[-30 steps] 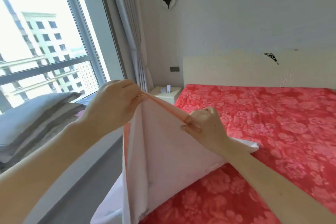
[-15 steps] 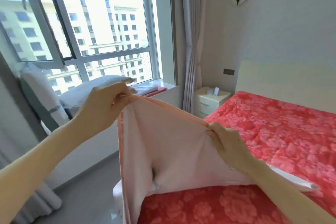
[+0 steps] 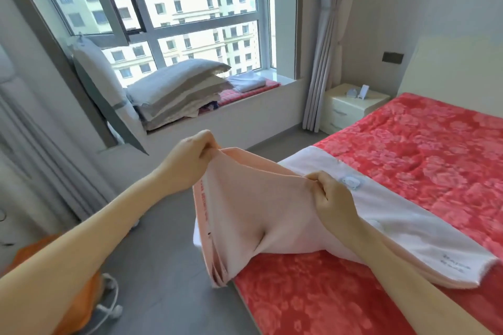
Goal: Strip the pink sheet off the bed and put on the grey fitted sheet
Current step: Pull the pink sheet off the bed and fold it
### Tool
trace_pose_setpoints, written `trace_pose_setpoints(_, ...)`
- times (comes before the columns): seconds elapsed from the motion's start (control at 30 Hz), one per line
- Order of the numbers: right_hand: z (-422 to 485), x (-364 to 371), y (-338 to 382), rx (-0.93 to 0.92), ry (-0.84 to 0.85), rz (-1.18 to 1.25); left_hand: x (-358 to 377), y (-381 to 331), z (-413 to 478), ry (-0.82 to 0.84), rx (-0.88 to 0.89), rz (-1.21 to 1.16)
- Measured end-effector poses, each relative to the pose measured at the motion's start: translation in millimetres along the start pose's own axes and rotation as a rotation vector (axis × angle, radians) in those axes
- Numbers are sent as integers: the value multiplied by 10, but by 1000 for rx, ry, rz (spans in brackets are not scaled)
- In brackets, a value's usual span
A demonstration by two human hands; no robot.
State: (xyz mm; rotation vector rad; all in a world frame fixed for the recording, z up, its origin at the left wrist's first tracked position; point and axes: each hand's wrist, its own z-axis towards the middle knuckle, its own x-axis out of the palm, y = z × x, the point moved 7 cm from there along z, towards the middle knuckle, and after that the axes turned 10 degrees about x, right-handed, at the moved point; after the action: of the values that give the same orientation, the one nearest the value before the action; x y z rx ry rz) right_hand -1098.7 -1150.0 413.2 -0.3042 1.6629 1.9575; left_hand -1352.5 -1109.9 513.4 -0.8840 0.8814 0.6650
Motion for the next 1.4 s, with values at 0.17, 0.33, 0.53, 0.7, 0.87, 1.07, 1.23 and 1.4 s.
trace_pose_setpoints(0.17,-120,25,68,15,-29,83,363,41,-201,-280,-357,-628)
trace_pose_setpoints(0.33,-56,-5,170,33,-40,134,349,-233,-191,-1,-87,-430)
trace_pose_setpoints(0.53,-24,109,126,-39,159,12,174,-120,-82,24,50,-98)
trace_pose_setpoints(0.7,-255,248,-451,36,256,-295,179,19,13,71,119,0)
trace_pose_setpoints(0.87,-377,413,-691,140,239,-328,385,-26,9,213,166,-97)
trace_pose_setpoints(1.07,-178,622,303,45,169,92,876,-469,141,452,250,-300)
trace_pose_setpoints(1.23,-123,633,269,157,26,152,1053,-118,90,376,-1,-688)
trace_pose_setpoints(1.4,-121,715,273,229,26,179,1346,482,-167,290,-58,-581)
